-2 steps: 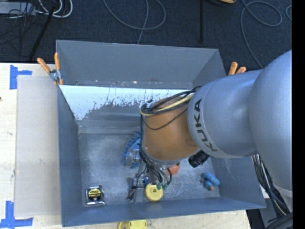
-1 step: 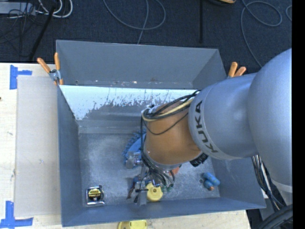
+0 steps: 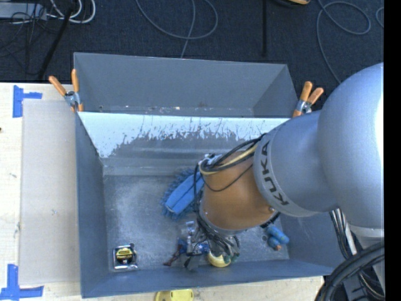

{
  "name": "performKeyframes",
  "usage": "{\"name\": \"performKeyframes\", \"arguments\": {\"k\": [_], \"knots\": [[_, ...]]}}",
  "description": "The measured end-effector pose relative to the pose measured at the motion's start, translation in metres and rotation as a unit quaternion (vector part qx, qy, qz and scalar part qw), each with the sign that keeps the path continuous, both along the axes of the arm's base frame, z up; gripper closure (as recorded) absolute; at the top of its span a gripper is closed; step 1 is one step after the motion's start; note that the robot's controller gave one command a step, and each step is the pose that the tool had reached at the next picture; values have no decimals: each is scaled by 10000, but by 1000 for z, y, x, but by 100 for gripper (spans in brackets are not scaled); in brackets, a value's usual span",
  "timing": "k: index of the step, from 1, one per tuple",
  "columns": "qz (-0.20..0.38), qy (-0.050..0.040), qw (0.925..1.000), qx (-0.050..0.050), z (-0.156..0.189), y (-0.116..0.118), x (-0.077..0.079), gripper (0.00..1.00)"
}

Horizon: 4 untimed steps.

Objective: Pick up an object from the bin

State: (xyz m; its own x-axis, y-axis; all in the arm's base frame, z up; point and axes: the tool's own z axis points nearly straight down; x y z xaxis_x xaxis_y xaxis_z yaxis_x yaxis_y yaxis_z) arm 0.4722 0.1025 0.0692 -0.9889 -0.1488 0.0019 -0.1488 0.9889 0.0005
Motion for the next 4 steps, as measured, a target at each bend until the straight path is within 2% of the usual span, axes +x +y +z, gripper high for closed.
{"name": "performKeyframes", "arguments": {"k": [1,2,3,4], "knots": [[-4,1,10000,0,0,0,0,100],[27,48,10000,-7,40,-7,2,100],[-89,19,10000,-2,108,-31,11,100],[-120,6,9999,-5,122,-35,14,100]]}}
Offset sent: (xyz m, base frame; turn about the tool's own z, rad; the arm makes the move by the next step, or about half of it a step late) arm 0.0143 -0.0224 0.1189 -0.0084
